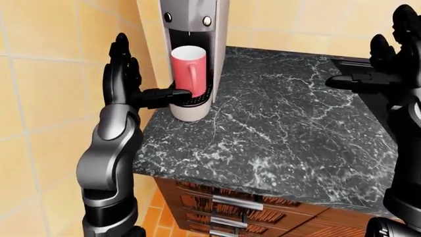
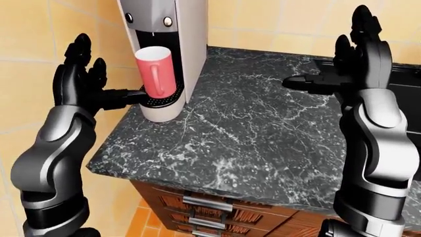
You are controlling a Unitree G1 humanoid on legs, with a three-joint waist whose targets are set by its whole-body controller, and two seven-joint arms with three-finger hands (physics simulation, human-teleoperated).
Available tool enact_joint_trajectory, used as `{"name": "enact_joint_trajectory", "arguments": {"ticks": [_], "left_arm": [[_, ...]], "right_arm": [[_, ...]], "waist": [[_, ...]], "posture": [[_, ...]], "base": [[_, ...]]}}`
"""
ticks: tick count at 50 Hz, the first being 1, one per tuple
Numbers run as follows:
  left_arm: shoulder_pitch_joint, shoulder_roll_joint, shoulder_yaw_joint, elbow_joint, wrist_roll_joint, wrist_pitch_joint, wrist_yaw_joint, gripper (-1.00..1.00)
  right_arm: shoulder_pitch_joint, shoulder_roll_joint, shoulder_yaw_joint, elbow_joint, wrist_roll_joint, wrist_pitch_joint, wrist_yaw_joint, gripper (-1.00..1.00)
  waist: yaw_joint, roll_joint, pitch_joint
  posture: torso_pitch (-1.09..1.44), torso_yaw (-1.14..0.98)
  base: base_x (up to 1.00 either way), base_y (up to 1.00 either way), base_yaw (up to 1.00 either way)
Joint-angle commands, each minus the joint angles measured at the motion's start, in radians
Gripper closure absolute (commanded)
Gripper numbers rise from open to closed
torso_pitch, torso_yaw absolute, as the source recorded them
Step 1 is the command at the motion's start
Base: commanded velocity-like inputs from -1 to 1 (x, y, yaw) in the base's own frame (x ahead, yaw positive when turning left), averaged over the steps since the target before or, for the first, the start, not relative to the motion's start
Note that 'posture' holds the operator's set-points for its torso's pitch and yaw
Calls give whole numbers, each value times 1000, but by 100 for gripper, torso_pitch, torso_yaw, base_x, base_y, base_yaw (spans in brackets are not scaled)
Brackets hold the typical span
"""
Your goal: Pick the mug from under the coffee machine dispenser and place it on the counter.
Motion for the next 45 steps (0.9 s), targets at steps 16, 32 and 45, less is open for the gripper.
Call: {"name": "enact_joint_trajectory", "arguments": {"ticks": [16,32,45], "left_arm": [[-11,-60,-48,-153,42,98,85,-100],[-37,-116,-82,-117,88,104,97,-100],[-71,-127,-87,-65,76,102,110,-100]], "right_arm": [[-21,-17,-17,-30,-3,-31,-1,-100],[-24,-19,-18,-33,0,-25,-3,-100],[-31,-32,-23,-28,10,-21,-5,-100]], "waist": [[1,-6,-25],[3,-13,-25],[4,-16,-24]], "posture": [[0,0],[0,0],[0,0]], "base": [[0,0,0],[0,0,0],[0,0,0]]}}
